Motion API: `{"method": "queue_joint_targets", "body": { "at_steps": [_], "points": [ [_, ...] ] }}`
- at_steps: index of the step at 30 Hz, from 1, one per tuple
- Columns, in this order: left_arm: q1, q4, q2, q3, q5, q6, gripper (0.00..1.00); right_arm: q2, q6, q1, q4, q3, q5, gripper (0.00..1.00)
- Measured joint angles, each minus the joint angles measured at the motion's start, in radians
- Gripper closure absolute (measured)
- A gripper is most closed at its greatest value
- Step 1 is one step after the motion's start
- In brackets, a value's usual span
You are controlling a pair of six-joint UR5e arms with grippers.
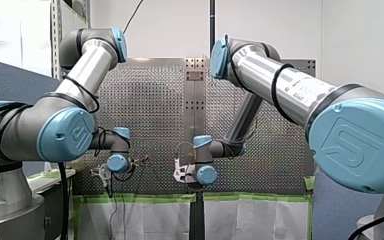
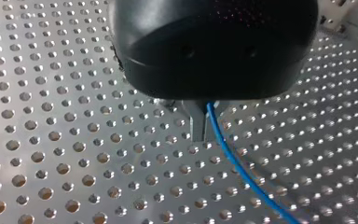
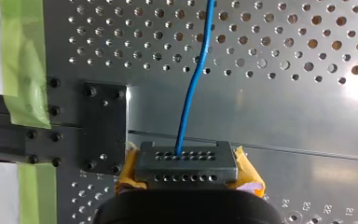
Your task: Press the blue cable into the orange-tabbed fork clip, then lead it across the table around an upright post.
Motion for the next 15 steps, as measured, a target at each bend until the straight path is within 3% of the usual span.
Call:
{"method": "queue_joint_targets", "body": {
  "at_steps": [6, 15],
  "points": [
    [0.002, -0.051, 0.001, 0.047, -0.001, 0.000, 1.00, 0.000, 0.001, -0.009, 0.002, -0.029, -0.002, 1.00],
    [0.014, -0.073, 0.001, 0.059, 0.000, -0.005, 1.00, -0.001, 0.001, -0.033, 0.006, -0.065, -0.004, 1.00]
  ]
}}
